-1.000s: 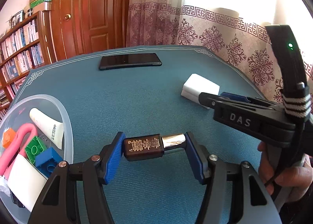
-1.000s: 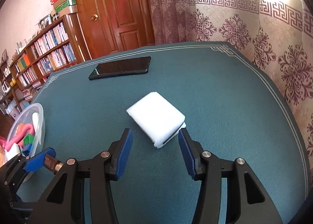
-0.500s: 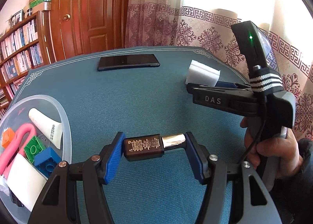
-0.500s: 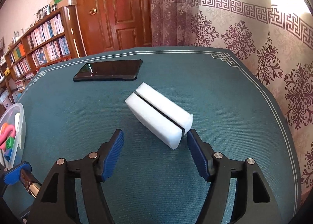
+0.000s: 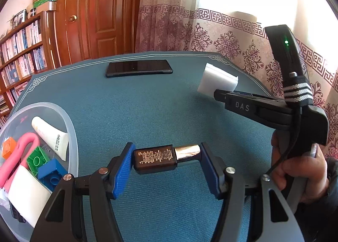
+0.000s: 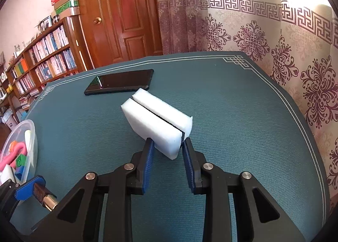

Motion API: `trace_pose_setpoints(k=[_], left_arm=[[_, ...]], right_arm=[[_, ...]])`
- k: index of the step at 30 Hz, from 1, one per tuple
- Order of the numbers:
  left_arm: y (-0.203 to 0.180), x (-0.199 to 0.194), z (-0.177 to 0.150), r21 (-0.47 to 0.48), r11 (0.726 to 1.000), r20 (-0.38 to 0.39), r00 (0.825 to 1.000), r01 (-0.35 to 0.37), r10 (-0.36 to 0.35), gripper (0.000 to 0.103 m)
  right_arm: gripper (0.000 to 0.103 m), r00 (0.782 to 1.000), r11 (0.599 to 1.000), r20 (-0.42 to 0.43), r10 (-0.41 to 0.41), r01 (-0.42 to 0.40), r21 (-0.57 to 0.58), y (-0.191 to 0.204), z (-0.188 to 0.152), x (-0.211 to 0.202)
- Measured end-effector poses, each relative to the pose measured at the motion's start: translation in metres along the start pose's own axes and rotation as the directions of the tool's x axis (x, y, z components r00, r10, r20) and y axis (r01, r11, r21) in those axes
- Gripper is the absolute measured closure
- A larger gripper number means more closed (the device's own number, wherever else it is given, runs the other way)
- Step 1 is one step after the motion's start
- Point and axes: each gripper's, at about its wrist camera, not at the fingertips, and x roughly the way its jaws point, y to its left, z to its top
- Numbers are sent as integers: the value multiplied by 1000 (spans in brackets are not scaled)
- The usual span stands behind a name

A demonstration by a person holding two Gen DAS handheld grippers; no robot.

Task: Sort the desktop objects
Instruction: 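Carry the lipstick tube and sponge block over the clear bowl with both tools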

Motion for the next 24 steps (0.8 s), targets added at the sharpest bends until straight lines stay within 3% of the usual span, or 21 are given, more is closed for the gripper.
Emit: trace_pose_setpoints(k=[12, 18, 24], left_arm=[[25, -28, 16, -64, 998, 84, 996, -21, 26, 37], [63, -44, 24, -144, 985, 129, 985, -100, 118, 37], [107, -58, 25, -228, 953, 147, 961, -200, 237, 37]], right_arm=[[73, 992, 992, 8, 130, -130, 2, 33, -5, -25], [73, 983, 983, 8, 183, -183, -11, 53, -7, -31], [73, 968, 968, 4, 249, -249, -34, 85, -8, -34]])
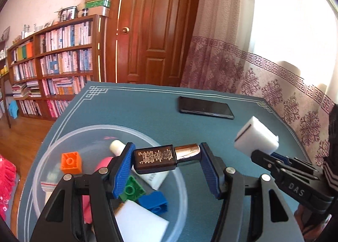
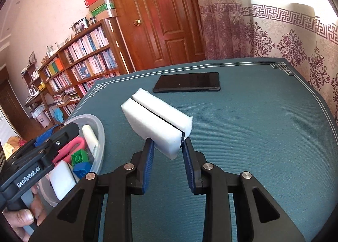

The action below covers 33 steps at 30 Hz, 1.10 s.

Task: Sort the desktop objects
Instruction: 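Carry the lipstick tube and sponge block over the clear bowl with both tools, then open both tools to drop the lipstick and sponge into the bowl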

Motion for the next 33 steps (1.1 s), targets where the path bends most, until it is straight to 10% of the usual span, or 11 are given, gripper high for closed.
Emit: trace_pose_setpoints(k=[12, 33], left_arm=[[81, -1, 6, -145, 977, 5, 988, -154, 156, 37], [116, -10, 4, -252, 952, 14, 983, -176, 185, 19]], right_arm=[[73, 990, 987, -5, 141, -141, -72, 82, 6, 17], [52, 977, 968, -96, 189, -202, -151, 131, -20, 51]])
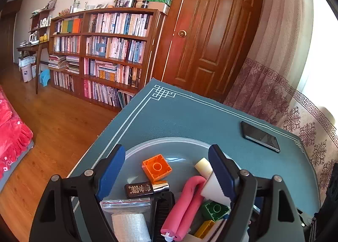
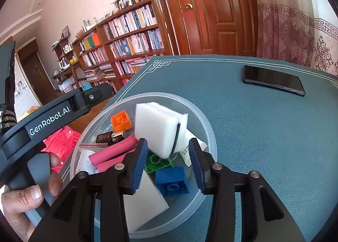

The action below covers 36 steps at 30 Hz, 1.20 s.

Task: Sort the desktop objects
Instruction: 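Open both tools to drop the lipstick and sponge into the bowl, then withdraw both open tools away from the bowl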

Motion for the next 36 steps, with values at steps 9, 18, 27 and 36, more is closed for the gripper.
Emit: trace_pose_setpoints(k=[9, 18, 27, 36], left_arm=[[12, -5, 4, -22, 999, 25, 999, -43, 43, 19], [11, -8, 6, -19, 998, 41, 997, -67, 67, 18], [4, -15, 6, -20, 993, 62, 991, -118, 119, 3], [-16, -26, 3, 27, 991, 110, 986, -130, 126, 0]], right_arm=[[50, 999, 999, 34, -28, 28, 24, -3, -8, -15], [40, 997, 996, 62, -54, 49, 69, -16, -25, -38], [33, 992, 993, 84, -91, 84, 86, -25, -40, -54], [20, 977, 988, 144, -157, 154, 29, -17, -42, -66]])
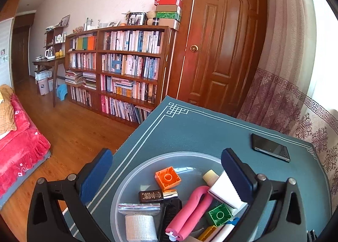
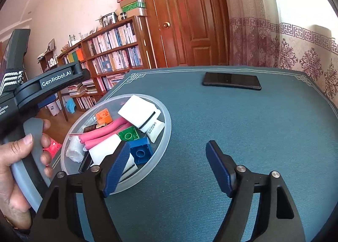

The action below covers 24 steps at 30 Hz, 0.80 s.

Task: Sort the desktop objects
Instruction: 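Withdraw both open tools away from the bowl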

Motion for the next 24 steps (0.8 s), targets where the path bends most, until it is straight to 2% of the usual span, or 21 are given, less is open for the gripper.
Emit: trace_pose_setpoints(k=[4, 8, 14, 18, 24], left_arm=[[-10, -7, 1, 42, 999, 20, 1000, -10, 9, 0], [-17, -17, 5, 63, 997, 44, 998, -38, 36, 0], [-21, -54, 2, 83, 988, 115, 986, -132, 122, 0], [-14, -68, -15, 99, 987, 73, 990, -125, 118, 0], [-8, -86, -39, 112, 974, 50, 980, -197, 192, 0]], right_arm=[[19, 999, 999, 37, -27, 28, -27, 4, 3, -8], [19, 999, 999, 36, -23, 25, -43, 6, 5, -14], [19, 997, 996, 75, -28, 35, -85, 10, 3, -35], [19, 996, 994, 75, -40, 47, -96, 10, -2, -42], [19, 997, 993, 67, -37, 44, -105, 8, -16, -50]])
